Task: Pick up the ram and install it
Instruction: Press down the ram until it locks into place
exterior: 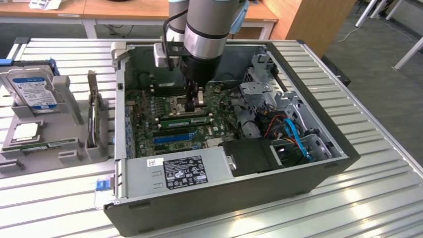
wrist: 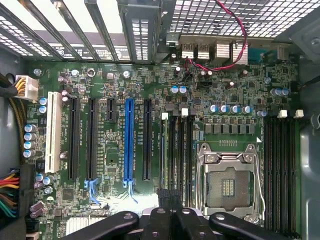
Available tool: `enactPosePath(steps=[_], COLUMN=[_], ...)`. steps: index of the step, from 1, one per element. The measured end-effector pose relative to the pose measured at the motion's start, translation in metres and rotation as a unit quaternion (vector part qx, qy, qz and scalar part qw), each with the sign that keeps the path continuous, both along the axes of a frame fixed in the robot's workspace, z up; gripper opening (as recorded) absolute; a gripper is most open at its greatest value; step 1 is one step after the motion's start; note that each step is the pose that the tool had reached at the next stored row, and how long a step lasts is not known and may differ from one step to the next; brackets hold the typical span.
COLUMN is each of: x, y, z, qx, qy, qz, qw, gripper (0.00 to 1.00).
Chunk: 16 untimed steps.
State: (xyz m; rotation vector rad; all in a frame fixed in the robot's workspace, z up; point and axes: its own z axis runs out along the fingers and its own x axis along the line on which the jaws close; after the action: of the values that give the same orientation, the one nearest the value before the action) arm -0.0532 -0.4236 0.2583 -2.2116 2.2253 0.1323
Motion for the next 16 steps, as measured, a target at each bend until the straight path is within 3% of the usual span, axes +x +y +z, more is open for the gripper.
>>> enactPosePath(steps=[4,16], x=[0.000,0.000], y=[0.0000,0.0000], z=[0.0035,0.0356], qx=[-0.0001,0.0000], qy=[-0.0010,-0.0030], qz=[0.000,0.000], qw=[1.0000,1.0000], gripper=[0.10,0.10])
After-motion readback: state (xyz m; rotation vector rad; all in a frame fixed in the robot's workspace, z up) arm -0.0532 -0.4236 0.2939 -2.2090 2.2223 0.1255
